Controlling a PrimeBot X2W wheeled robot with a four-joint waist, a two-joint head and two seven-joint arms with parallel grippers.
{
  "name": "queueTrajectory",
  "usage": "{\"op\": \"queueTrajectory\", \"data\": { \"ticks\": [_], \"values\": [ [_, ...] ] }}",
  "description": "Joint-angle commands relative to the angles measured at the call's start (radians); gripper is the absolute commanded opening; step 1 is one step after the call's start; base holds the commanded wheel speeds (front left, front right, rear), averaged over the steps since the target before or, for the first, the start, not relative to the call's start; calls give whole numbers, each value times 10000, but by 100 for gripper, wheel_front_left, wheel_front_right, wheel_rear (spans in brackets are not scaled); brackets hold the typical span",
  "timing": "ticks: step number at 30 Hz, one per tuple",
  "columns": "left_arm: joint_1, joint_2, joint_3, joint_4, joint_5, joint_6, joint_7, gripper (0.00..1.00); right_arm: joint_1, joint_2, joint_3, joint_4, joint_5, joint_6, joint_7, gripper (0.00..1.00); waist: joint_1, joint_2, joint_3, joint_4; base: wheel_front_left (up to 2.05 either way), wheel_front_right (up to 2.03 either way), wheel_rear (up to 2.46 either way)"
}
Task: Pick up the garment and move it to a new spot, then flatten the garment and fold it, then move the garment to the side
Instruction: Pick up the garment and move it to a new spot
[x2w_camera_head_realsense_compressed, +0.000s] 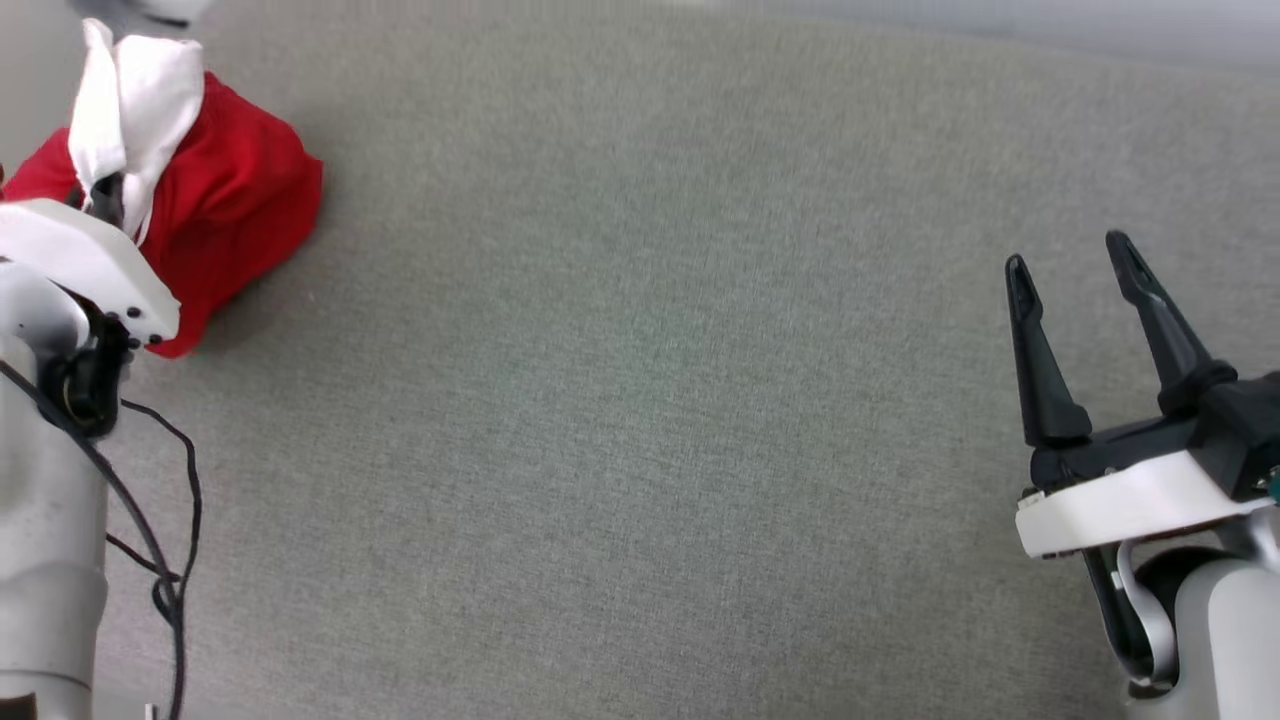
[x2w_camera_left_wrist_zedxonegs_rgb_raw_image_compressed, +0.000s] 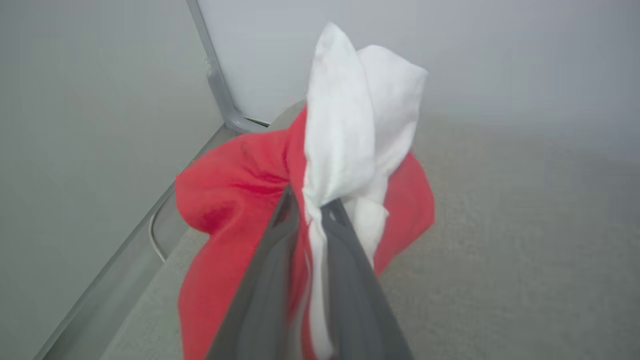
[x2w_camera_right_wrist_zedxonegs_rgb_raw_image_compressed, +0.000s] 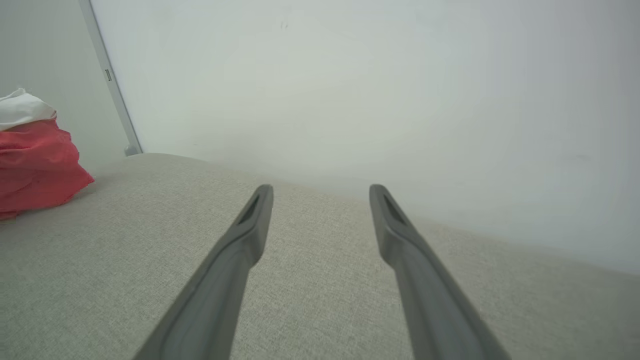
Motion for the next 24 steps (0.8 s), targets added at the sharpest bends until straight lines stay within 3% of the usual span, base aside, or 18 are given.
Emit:
{"op": "queueTrajectory", "data": {
  "ticks": [1, 11, 24],
  "values": [
    [267, -76, -51, -183, 123, 68, -370, 0, 233, 95, -100, 72, 91, -7, -83, 100, 0, 0, -675, -75, 0, 0, 0],
    [1594, -501, -28, -1558, 201, 546, -1822, 0, 999, 308, -362, 473, 247, -7, -238, 100, 0, 0, -1929, -551, 0, 0, 0],
    [3394, -1331, -1034, -4522, 306, 591, -1306, 0, 1475, 316, -407, 660, 715, -7, -262, 100, 0, 0, -2485, -2014, 0, 0, 0]
  ]
}}
